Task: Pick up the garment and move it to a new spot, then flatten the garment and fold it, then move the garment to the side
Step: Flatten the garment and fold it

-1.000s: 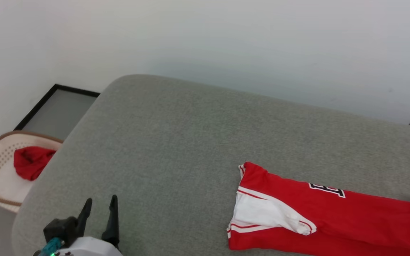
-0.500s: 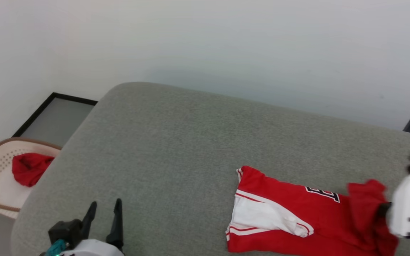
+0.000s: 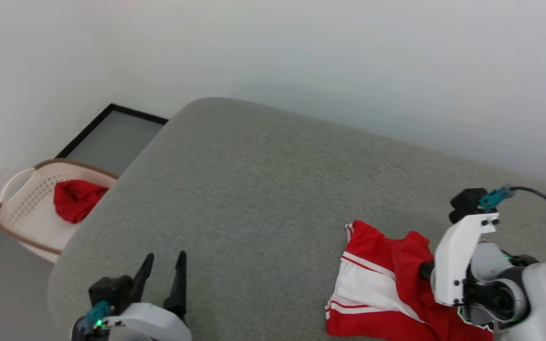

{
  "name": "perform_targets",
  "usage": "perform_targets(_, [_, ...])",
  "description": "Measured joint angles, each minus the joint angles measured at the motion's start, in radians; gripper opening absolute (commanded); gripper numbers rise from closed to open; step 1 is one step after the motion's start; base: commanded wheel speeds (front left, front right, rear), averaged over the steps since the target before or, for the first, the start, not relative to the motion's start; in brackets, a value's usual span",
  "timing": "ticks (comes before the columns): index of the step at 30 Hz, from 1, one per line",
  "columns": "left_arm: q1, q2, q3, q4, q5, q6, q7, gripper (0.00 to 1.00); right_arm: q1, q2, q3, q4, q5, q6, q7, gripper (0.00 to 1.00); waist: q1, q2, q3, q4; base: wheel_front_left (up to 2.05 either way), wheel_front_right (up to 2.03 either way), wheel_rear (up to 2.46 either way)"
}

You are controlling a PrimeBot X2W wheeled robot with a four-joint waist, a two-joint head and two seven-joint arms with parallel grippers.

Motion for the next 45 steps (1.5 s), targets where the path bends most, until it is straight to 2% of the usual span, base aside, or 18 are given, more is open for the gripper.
perform_targets(8, [-0.026, -0.012, -0.028, 0.020, -0.020, 0.000, 0.000, 1.00, -0.066, 0.053, 0.045, 0.157, -0.054, 0.000, -0.093, 0.00, 0.0000, 0.0001, 0.028, 0.035, 0.00, 0.00, 0.00])
perform_targets(9, [-0.028, -0.012, -0.030, 0.023, -0.021, 0.000, 0.000, 1.00, -0.075, 0.055, 0.056, 0.173, -0.065, 0.000, -0.103, 0.13, 0.0000, 0.0000, 0.031, 0.037, 0.00, 0.00, 0.00])
perform_targets(11, [-0.030, -0.013, -0.033, 0.026, -0.027, 0.000, 0.000, 1.00, -0.096, 0.059, 0.073, 0.202, -0.076, 0.000, -0.128, 0.88, 0.0000, 0.0000, 0.036, 0.038, 0.00, 0.00, 0.00])
perform_targets(12, [-0.031, -0.013, -0.035, 0.028, -0.027, 0.000, 0.000, 1.00, -0.104, 0.061, 0.087, 0.213, -0.076, 0.000, -0.135, 1.00, 0.0000, 0.0000, 0.037, 0.038, 0.00, 0.00, 0.00])
perform_targets(20, [-0.032, -0.003, -0.019, 0.035, -0.033, 0.000, 0.000, 1.00, -0.151, 0.044, 0.180, 0.220, -0.035, 0.000, -0.178, 1.00, 0.0000, 0.0000, 0.033, 0.012, 0.00, 0.00, 0.00])
perform_targets(28, [-0.018, 0.013, 0.002, 0.022, -0.035, 0.000, 0.000, 1.00, -0.145, -0.047, 0.260, 0.082, 0.028, 0.000, -0.291, 1.00, -0.0001, 0.0000, 0.024, -0.048, 0.00, 0.00, 0.00])
perform_targets(32, [-0.016, 0.021, 0.013, 0.007, -0.032, 0.000, 0.000, 1.00, -0.117, -0.126, 0.308, -0.003, 0.045, 0.000, -0.413, 1.00, 0.0000, 0.0000, 0.022, -0.086, 0.00, 0.00, 0.00])
perform_targets(38, [-0.006, 0.028, 0.022, -0.021, -0.016, 0.000, 0.000, 1.00, -0.066, -0.243, 0.330, -0.069, -0.010, 0.000, -0.717, 1.00, 0.0000, 0.0000, 0.021, -0.150, 0.00, 0.00, 0.00])
perform_targets(45, [0.007, 0.042, 0.036, -0.055, 0.008, 0.000, 0.000, 1.00, 0.040, -0.285, 0.254, -0.022, -0.100, 0.000, -1.030, 1.00, 0.0000, 0.0000, 0.021, -0.231, 0.00, 0.00, 0.00])
